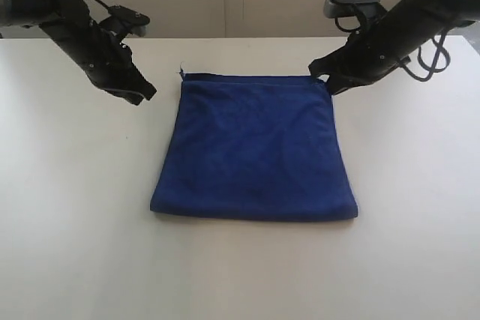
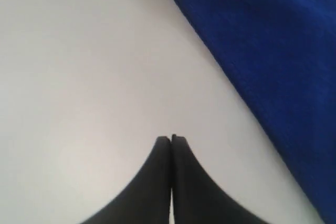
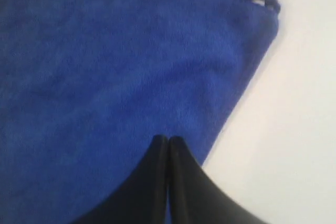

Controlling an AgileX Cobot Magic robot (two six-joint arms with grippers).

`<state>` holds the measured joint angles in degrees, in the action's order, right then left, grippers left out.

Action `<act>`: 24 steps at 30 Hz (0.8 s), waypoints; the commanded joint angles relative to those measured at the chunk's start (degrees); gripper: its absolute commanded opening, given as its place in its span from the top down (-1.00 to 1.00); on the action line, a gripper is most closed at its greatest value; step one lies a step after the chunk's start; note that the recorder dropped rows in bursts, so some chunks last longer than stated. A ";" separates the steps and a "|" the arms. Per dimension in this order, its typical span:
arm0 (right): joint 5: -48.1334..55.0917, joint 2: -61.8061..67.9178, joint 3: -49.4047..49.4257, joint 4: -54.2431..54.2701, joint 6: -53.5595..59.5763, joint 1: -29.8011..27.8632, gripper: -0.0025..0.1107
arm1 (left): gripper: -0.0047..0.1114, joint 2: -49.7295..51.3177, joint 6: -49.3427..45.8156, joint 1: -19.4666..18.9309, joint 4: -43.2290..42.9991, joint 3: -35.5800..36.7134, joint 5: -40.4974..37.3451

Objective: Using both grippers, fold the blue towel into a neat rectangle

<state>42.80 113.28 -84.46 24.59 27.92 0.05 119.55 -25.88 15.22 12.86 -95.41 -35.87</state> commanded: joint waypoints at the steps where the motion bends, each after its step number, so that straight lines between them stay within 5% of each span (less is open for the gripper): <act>1: 5.30 -1.82 1.86 -3.63 -5.37 -0.05 0.96 | 0.92 -1.61 0.44 0.42 2.95 1.70 -7.65; 13: -2.34 -7.46 17.87 -3.58 -6.23 6.92 0.96 | 0.92 -8.48 -0.23 4.66 8.34 20.40 1.90; 24: -9.85 -6.80 24.25 -3.58 -7.48 8.46 0.96 | 0.92 -6.46 -3.01 8.44 12.85 25.69 9.46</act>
<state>34.70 106.44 -61.51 21.25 20.71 8.49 112.21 -28.54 23.29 24.58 -70.49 -26.02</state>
